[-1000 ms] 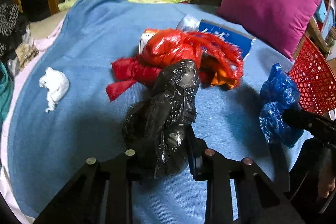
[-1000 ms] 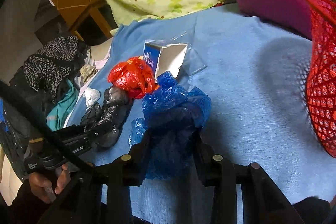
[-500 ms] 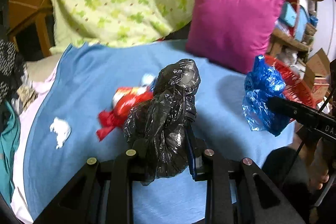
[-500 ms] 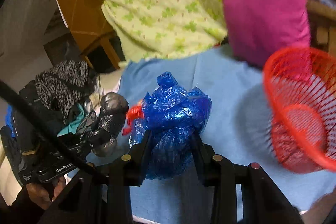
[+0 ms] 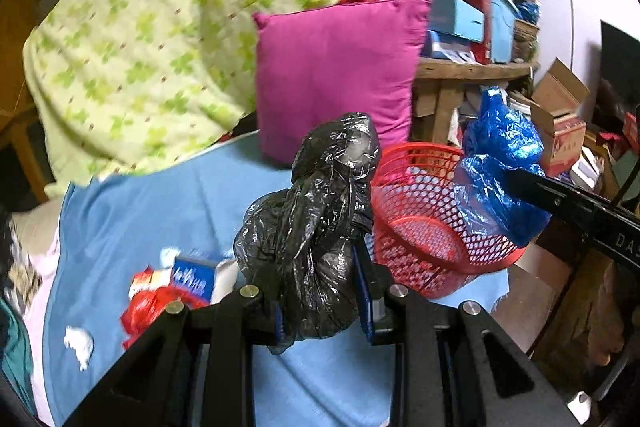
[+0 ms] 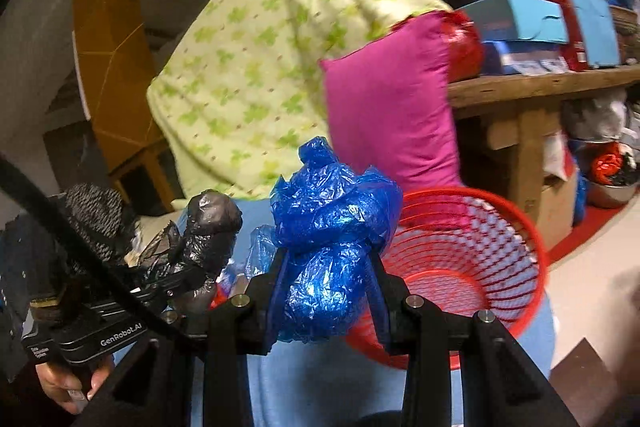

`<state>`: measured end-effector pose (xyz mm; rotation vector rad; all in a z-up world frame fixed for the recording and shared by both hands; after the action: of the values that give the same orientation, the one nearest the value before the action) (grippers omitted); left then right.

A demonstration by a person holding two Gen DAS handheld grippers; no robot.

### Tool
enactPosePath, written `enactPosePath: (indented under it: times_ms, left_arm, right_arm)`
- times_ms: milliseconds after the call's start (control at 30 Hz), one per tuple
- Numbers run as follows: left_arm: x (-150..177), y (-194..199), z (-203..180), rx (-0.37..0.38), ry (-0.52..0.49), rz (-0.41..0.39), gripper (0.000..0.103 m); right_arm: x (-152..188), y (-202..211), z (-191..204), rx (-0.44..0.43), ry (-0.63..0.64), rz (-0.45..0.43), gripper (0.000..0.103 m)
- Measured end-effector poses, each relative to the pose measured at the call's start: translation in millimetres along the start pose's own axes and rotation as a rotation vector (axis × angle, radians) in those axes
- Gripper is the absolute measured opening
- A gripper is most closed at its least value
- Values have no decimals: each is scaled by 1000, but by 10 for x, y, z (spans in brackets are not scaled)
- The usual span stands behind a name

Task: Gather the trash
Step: 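Carry both bags over the red wastebasket and open both tools to drop them, then return both tools to the cloth, left tool toward the white tissue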

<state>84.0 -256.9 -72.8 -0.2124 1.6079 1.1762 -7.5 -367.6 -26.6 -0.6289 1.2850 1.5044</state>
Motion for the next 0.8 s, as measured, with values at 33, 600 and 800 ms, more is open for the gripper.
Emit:
enactPosePath:
  times_ms: [33, 600, 800]
  left_arm:
    - [-40, -21, -81, -3, -16, -1, 29]
    - [-466, -826, -982, 60, -165, 54, 35]
    - [-445, -914, -1041, 46, -175, 47, 63]
  right_arm:
    - [-9, 15, -86, 11, -14, -4, 39]
    - [72, -264, -1064, 81, -227, 46, 41]
    - [126, -339, -1227, 68, -295, 65, 54]
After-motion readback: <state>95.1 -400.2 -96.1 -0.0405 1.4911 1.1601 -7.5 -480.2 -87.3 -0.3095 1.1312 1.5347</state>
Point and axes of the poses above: each gripper's, at about its wrist camera, not at the fingertips, and y roughly against the way its jaws point, z to its left, x to its underside, the point moved 7 cm from there along -y, roughly the way its jaws point, and after that the axes turned 3 degrees about x, right-handed, at the moved point
